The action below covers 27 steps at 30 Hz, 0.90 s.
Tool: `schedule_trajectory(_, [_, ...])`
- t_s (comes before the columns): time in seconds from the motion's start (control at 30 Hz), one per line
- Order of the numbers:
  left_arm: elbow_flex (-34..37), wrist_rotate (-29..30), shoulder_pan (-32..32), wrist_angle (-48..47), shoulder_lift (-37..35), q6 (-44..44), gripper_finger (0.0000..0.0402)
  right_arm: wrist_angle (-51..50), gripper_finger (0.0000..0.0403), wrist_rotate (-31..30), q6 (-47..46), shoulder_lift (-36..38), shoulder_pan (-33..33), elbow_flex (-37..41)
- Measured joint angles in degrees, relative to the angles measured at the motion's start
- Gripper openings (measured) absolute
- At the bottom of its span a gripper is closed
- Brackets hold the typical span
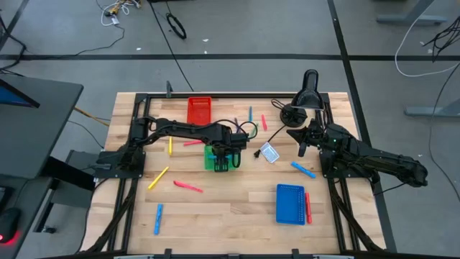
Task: Pick & Place Markers
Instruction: Put the bottom blue highlighter pen into the green bin
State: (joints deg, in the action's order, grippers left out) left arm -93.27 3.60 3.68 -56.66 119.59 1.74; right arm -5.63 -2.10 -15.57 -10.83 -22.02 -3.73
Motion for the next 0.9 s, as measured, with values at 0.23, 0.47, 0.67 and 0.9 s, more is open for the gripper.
schedule_trajectory(0.23, [0.0, -2.0, 0.0, 0.1, 0.0, 0.0, 0.0266, 0.0, 0.0000, 0.0, 0.0, 0.0, 0.0, 0.0])
schedule_trajectory(0.47, [-0.1, -2.0, -0.1, -1.4, -1.8, -0.1, 0.0268, 0.0, 0.0000, 0.0, 0.0, 0.0, 0.0, 0.0])
schedule_trajectory(0.67, [-0.1, -1.8, -0.1, -1.8, -7.0, -2.7, 0.0268, 0.0, 0.0000, 0.0, 0.0, 0.0, 0.0, 0.0])
schedule_trajectory(0.9, [-0.1, -1.9, -0.4, -3.8, -12.2, -3.1, 0.0268, 0.0, 0.0000, 0.0, 0.0, 0.0, 0.0, 0.0])
